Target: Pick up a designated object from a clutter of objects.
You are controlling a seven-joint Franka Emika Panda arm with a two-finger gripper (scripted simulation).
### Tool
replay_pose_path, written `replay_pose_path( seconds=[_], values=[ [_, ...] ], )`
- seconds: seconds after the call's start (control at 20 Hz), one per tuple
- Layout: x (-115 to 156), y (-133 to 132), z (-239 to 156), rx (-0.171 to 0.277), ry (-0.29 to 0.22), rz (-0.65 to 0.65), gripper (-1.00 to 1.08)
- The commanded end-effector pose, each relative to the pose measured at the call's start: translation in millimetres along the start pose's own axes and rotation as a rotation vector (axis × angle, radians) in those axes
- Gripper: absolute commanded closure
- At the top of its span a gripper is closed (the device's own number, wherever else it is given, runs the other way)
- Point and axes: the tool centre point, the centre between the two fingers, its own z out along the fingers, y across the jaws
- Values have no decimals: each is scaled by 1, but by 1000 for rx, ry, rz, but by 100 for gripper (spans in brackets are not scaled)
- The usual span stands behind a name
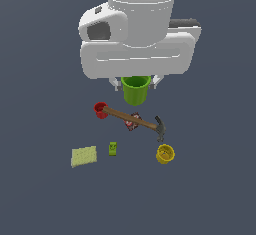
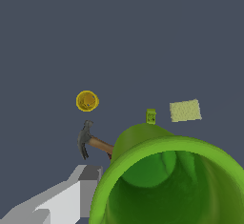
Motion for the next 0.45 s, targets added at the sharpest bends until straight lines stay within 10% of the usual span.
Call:
replay_pose_path(
  seconds=[0.0, 0.4],
  values=[
    [2, 5, -10, 0, 0, -1, 108],
    [4, 12, -21, 0, 0, -1, 108]
  ],
)
